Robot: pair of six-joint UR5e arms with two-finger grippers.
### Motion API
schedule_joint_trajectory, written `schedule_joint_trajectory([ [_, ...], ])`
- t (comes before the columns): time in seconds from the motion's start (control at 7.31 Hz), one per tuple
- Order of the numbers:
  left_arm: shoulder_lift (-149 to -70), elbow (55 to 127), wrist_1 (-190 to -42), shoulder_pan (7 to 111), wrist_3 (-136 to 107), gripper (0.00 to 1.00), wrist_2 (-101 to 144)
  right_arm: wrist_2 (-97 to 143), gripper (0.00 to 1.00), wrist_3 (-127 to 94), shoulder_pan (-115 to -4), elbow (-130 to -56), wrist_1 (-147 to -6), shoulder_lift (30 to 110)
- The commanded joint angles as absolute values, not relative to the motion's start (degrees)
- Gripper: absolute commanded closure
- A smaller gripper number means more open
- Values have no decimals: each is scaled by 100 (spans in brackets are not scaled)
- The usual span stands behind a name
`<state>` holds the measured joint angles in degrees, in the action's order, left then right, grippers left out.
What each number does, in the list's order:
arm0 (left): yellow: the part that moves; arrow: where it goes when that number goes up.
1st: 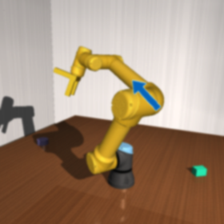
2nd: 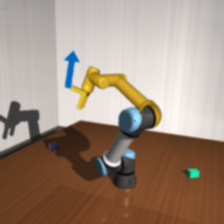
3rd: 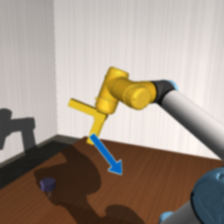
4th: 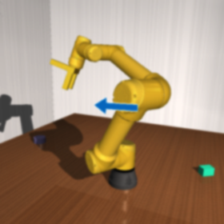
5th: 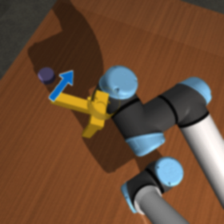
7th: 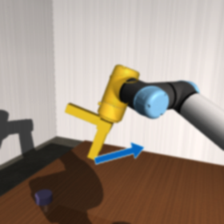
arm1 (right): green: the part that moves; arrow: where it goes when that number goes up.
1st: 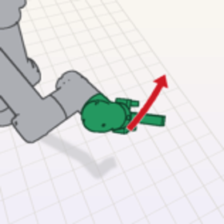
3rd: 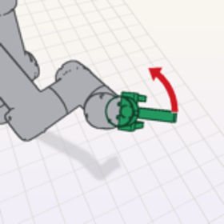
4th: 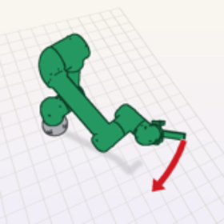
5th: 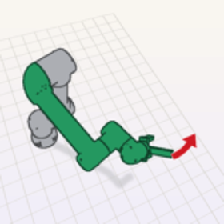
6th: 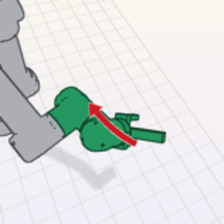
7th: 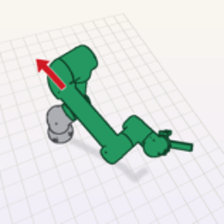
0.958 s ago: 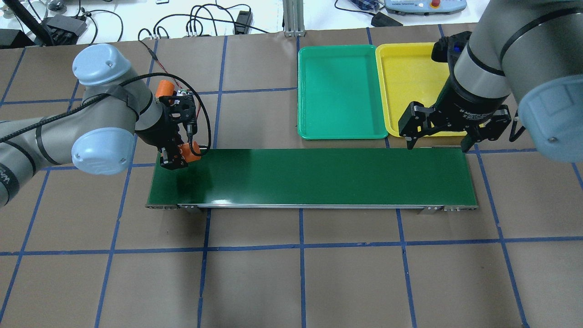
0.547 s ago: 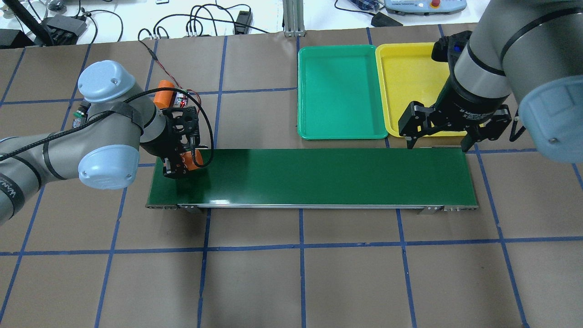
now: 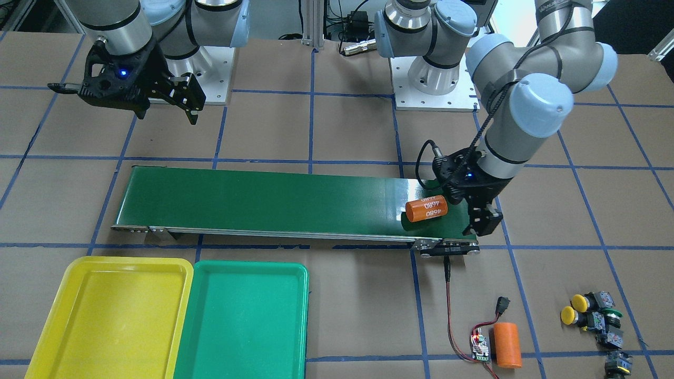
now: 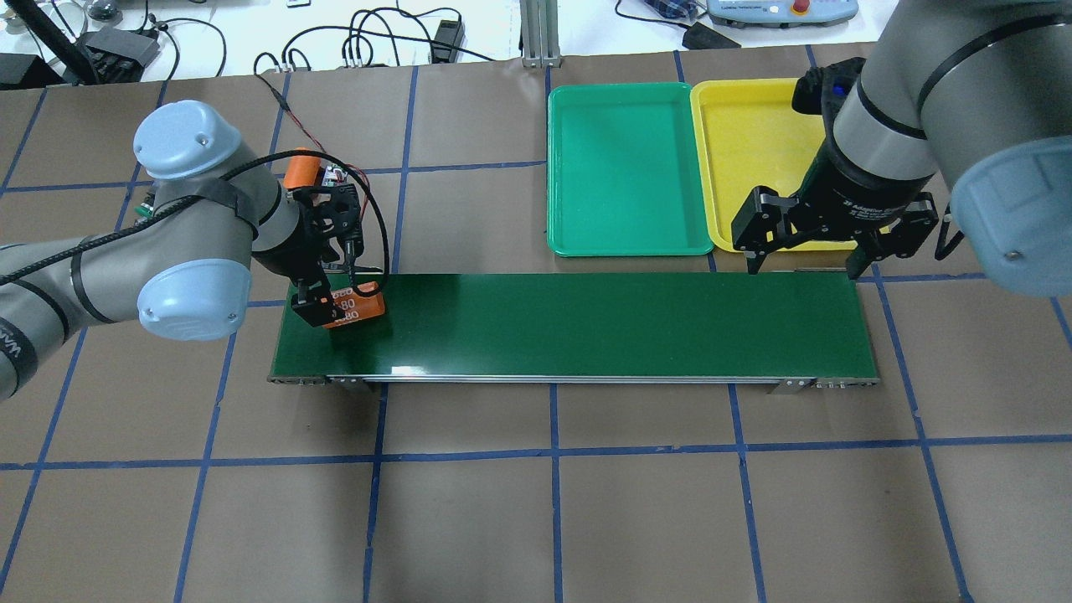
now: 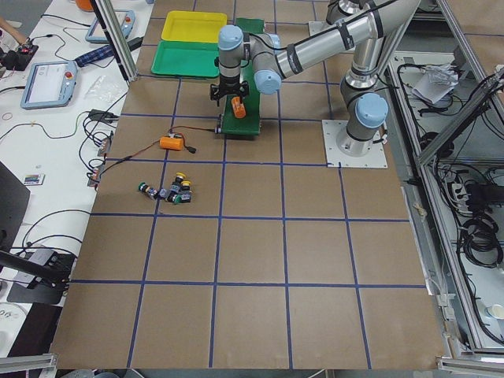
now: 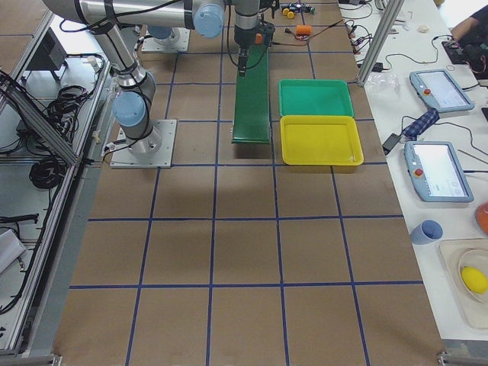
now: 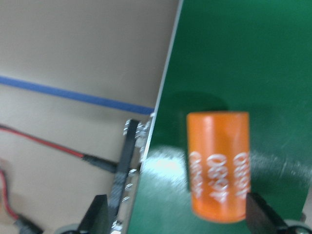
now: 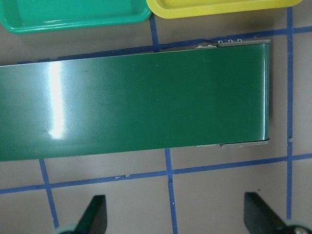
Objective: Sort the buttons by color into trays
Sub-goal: 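Carry the cylinder onto the conveyor belt and release it, then return the left gripper to the remaining orange cylinder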
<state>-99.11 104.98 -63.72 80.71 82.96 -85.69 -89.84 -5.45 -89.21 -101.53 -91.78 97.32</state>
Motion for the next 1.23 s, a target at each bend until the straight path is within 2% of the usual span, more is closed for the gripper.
schedule_joint_trajectory([
  [0.0,-10551,8945,-7451,7429,7992,0,-8166,-8983,0,-545,-8921,-10178,-9176,9729],
  [0.14,-11112,8356,-7488,7409,6710,0,-8165,-9017,0,-545,-8921,-10178,-9167,9729],
  [0.41,-12098,7413,-7506,7418,5710,0,-8026,-9017,0,-536,-8930,-10187,-9150,9756],
  [0.68,-12750,7112,-7332,7409,4572,0,-8058,-8992,0,-536,-8930,-10222,-9167,9765],
  [0.82,-13084,6928,-6834,7418,3874,0,-8825,-9009,0,-536,-8930,-10230,-9158,9791],
  [1.09,-13384,6891,-6750,7497,3028,0,-8903,-9035,0,-536,-8938,-10230,-9141,9782],
])
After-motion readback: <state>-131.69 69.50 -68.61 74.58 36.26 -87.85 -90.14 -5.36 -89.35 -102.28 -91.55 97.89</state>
